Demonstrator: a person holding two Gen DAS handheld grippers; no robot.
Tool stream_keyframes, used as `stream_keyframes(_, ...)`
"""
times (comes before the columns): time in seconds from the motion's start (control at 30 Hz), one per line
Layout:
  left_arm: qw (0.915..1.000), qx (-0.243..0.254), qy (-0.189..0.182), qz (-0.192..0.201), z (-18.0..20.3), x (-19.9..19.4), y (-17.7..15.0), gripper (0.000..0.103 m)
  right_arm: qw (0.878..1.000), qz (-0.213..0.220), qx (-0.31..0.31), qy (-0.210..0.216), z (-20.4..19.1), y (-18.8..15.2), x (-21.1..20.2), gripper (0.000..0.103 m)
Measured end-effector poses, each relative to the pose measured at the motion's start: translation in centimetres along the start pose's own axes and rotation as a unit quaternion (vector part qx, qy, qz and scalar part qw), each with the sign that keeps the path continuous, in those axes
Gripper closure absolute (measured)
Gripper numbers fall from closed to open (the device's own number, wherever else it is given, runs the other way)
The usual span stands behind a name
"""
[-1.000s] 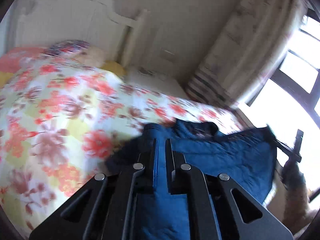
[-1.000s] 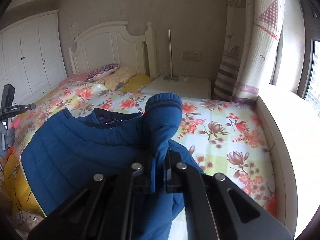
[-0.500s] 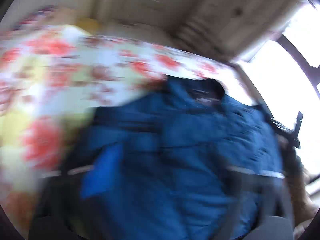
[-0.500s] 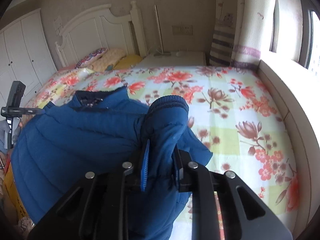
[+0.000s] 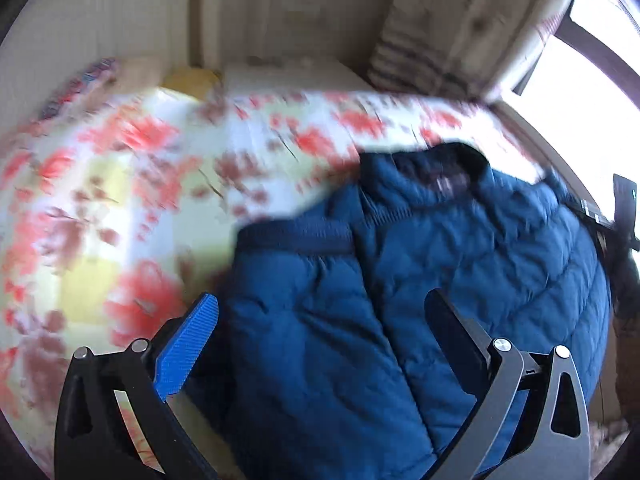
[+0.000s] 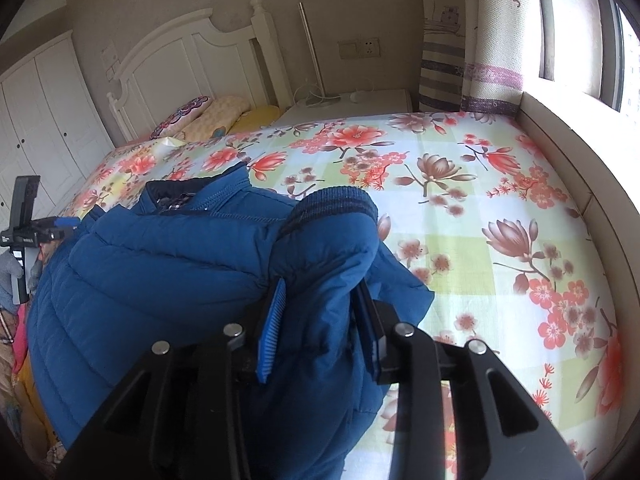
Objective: Fold large clothes
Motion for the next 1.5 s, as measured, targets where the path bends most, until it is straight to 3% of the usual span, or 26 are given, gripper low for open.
stream_keyframes(0.03,1.0,0.009,0.001,0.001,0.2,0.4,-0.3,0.009,1.0,0.0,0.001,0.001,0.0,0.0,0.0,0.069)
stream_keyframes(0.07,0.9996,0.018,0.002,0.022,0.7,0.3,-0.3,0.031,1.0,0.001,0.002,0.0,0.0,0.0,0.0,0.069)
stream_keyframes(0.1,0.9988,0.019,0.007,0.044,0.8,-0.1,-0.3,0.046,1.0,0.002,0.001,-0.002,0.0,-0.1,0.0,0.069)
stream_keyframes(0.13,0.9959,0.017,0.037,0.08,0.8,-1.2,-0.2,0.078,1.0,0.004,0.0,-0.007,-0.1,-0.2,-0.2,0.072)
stream_keyframes(0.17,0.9931,0.017,0.053,0.103,0.9,-2.1,-0.3,0.089,1.0,0.01,-0.004,-0.012,-0.3,-0.2,-0.4,0.085)
stream_keyframes(0.2,0.9902,0.016,0.055,0.127,1.2,-3.3,-0.5,0.09,0.999,0.024,-0.015,-0.018,-0.8,-0.2,-1.0,0.093)
stream_keyframes(0.27,0.9856,0.021,0.05,0.16,2.1,-5.8,-1.6,0.092,0.998,0.042,-0.041,-0.038,-2.0,-0.1,-2.4,0.097)
stream_keyframes(0.37,0.9786,0.029,0.06,0.195,2.7,-9.5,-2.4,0.092,0.994,0.086,-0.063,-0.038,-3.9,1.0,-6.1,0.098)
stream_keyframes(0.43,0.9779,0.005,0.046,0.204,2.0,-11.3,-1.3,0.092,0.991,0.122,-0.057,-0.023,-4.4,3.2,-9.0,0.098)
stream_keyframes(0.5,0.9759,-0.03,0.029,0.214,0.9,-13.0,1.1,0.092,0.988,0.143,-0.053,-0.011,-4.5,5.9,-10.6,0.098)
stream_keyframes(0.6,0.9805,-0.07,0.044,0.178,-0.7,-11.2,5.0,0.092,0.991,0.127,-0.04,-0.022,-4.0,10.2,-9.5,0.098)
stream_keyframes(0.7,0.9862,-0.1,0.075,0.108,-2.8,-5.2,6.6,0.092,0.998,0.03,-0.025,-0.053,-2.3,11.8,-2.3,0.098)
stream_keyframes(0.77,0.9861,-0.112,0.102,0.067,-3.8,0.2,5.5,0.092,0.996,-0.048,-0.012,-0.072,-1.1,9.9,3.5,0.094)
stream_keyframes(0.8,0.986,-0.114,0.11,0.052,-4.1,2.2,4.6,0.092,0.992,-0.095,0.008,-0.078,0.0,7.4,7.3,0.088)
stream_keyframes(0.83,0.9861,-0.118,0.107,0.047,-4.4,4.0,3.5,0.091,0.993,-0.096,0.029,-0.06,0.6,5.8,8.8,0.088)
stream_keyframes(0.87,0.9852,-0.121,0.107,0.058,-4.4,4.0,3.2,0.091,0.996,-0.062,0.058,-0.041,1.4,5.1,8.5,0.088)
stream_keyframes(0.93,0.9838,-0.126,0.103,0.074,-4.6,3.0,3.1,0.09,0.995,-0.046,0.077,-0.032,1.9,4.6,7.7,0.087)
stream_keyframes(1.1,0.9822,-0.139,0.096,0.082,-5.2,2.7,2.8,0.083,0.995,-0.04,0.088,-0.021,2.2,4.4,7.2,0.07)
stream_keyframes(1.13,0.981,-0.141,0.1,0.087,-5.2,2.5,2.7,0.079,0.995,-0.038,0.089,-0.019,2.3,4.5,7.3,0.064)
stream_keyframes(1.17,0.9797,-0.145,0.104,0.092,-5.2,2.2,2.7,0.072,0.995,-0.036,0.095,-0.021,2.5,4.4,7.0,0.037)
stream_keyframes(1.2,0.9773,-0.15,0.11,0.101,-5.3,1.7,2.7,0.068,0.993,-0.038,0.104,-0.028,2.7,4.5,7.4,0.017)
stream_keyframes(1.23,0.9748,-0.156,0.113,0.113,-5.4,1.1,2.7,0.056,0.991,-0.035,0.124,-0.022,3.4,4.3,7.1,0.017)
stream_keyframes(1.33,0.9622,-0.172,0.105,0.183,-5.2,-2.7,2.1,0.005,0.983,0.001,0.182,0.022,5.5,3.8,4.8,0.018)
stream_keyframes(1.37,0.9535,-0.177,0.11,0.217,-5.0,-4.7,1.6,0.004,0.981,0.016,0.191,0.021,5.9,3.6,3.3,0.018)
stream_keyframes(1.4,0.9512,-0.176,0.1,0.232,-4.6,-6.3,1.0,0.004,0.981,0.026,0.19,0.027,6.0,3.6,2.1,0.018)
stream_keyframes(1.5,0.967,-0.154,0.041,0.199,-3.1,-9.2,-1.6,0.004,0.988,0.033,0.145,0.033,5.3,1.9,-2.6,0.017)
Point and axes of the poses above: each gripper's, at about its wrist camera, not at the fingertips, and x roughly the way its jaws point, z to its right, y to its top, the point moved 3 cm from there along x, roughly the way its jaws point, and after that the axes turned 7 degrees about -x, right-handed, at the moved point
